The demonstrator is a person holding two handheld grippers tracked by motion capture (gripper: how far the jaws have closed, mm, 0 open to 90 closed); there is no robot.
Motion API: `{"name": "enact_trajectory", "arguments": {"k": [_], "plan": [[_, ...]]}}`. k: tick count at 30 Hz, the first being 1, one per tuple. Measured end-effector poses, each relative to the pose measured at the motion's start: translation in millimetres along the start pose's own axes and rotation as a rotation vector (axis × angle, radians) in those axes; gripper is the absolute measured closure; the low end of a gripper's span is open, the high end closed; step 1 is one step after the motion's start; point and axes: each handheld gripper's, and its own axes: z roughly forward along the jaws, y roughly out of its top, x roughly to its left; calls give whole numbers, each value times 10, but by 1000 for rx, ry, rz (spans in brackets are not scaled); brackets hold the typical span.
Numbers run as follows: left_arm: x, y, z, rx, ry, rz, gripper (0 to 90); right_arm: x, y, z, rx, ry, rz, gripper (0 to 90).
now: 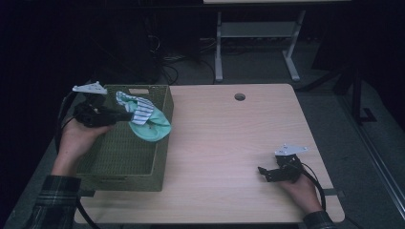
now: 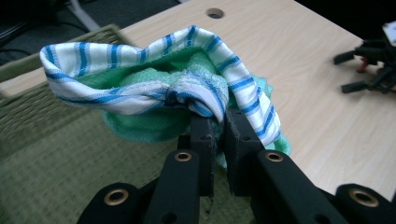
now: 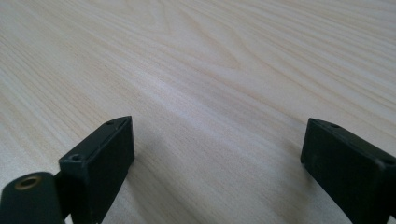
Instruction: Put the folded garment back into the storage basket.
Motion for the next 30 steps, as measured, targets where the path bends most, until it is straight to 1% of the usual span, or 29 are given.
{"name": "enact_trajectory", "arguments": {"k": [6, 9, 12, 15, 18, 21, 28, 30], "plan": [[164, -178, -48, 7, 43, -40, 825, 0, 0, 1, -1, 0, 1, 92], [228, -250, -33, 4, 56, -60, 825, 1, 1, 1, -1, -1, 2, 92], [279, -300, -15, 16, 79, -66, 825, 2, 1, 1, 0, -2, 1, 92], [318, -345, 18, 17, 95, -78, 825, 2, 1, 1, 0, -2, 1, 92], [342, -382, 80, 24, 103, -94, 825, 2, 1, 1, 0, -2, 1, 92], [372, -417, 164, 33, 104, -97, 825, 2, 1, 1, 0, -2, 1, 92], [432, -525, 419, 61, 92, -122, 825, 2, 0, 1, 0, -2, 1, 92], [448, -558, 487, 78, 88, -126, 825, 2, 0, 1, 0, -2, 1, 92]]}}
